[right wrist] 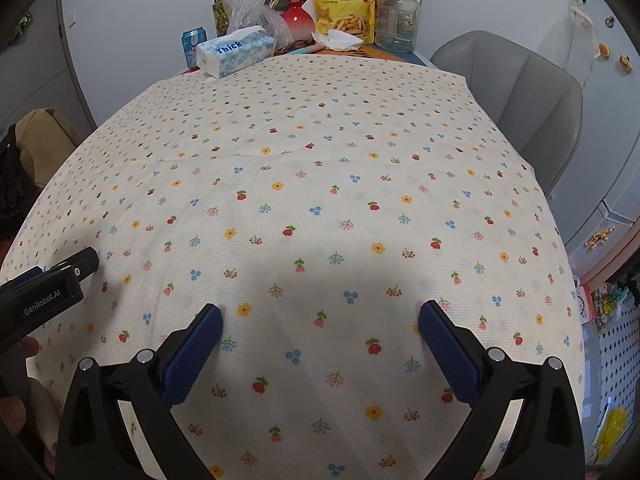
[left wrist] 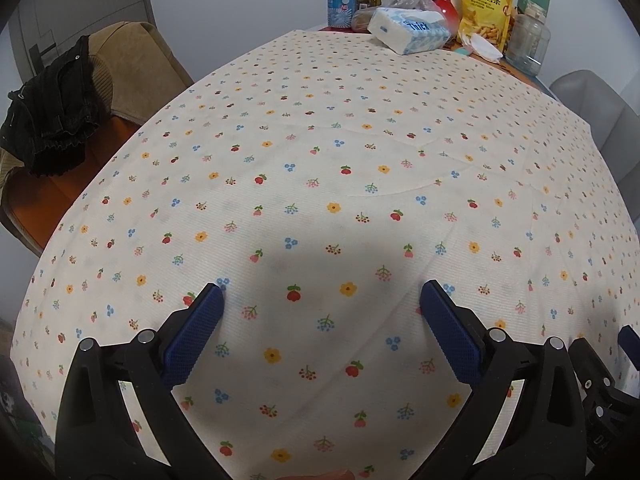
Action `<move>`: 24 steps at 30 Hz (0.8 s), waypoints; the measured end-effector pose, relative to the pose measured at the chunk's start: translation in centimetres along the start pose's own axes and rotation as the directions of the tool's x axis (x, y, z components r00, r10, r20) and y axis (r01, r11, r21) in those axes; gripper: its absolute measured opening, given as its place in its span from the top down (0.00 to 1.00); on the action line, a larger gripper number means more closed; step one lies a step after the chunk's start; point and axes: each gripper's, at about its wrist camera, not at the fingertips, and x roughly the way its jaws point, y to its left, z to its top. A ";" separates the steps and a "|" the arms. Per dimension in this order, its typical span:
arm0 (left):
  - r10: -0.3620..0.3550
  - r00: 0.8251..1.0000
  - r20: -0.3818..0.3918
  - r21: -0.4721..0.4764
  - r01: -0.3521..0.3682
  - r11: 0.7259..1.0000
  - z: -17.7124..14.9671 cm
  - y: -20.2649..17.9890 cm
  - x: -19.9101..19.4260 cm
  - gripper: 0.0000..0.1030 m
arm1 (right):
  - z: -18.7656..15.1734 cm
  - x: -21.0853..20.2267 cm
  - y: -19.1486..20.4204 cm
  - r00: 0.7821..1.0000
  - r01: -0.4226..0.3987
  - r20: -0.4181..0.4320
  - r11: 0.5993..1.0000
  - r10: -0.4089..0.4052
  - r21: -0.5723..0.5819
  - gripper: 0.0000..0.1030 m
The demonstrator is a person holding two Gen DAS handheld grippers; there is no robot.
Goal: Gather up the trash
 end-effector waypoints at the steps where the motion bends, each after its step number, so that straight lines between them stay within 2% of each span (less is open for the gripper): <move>1: 0.001 1.000 0.000 0.000 -0.001 1.000 0.0 0.0 0.0 0.04 | 0.0 0.0 0.0 1.000 0.000 0.000 1.000 0.000 0.000 0.07; 24: 0.006 1.000 -0.001 -0.002 -0.006 1.000 0.1 0.1 0.1 0.04 | 0.0 0.0 0.0 1.000 0.000 0.000 1.000 0.000 0.000 0.07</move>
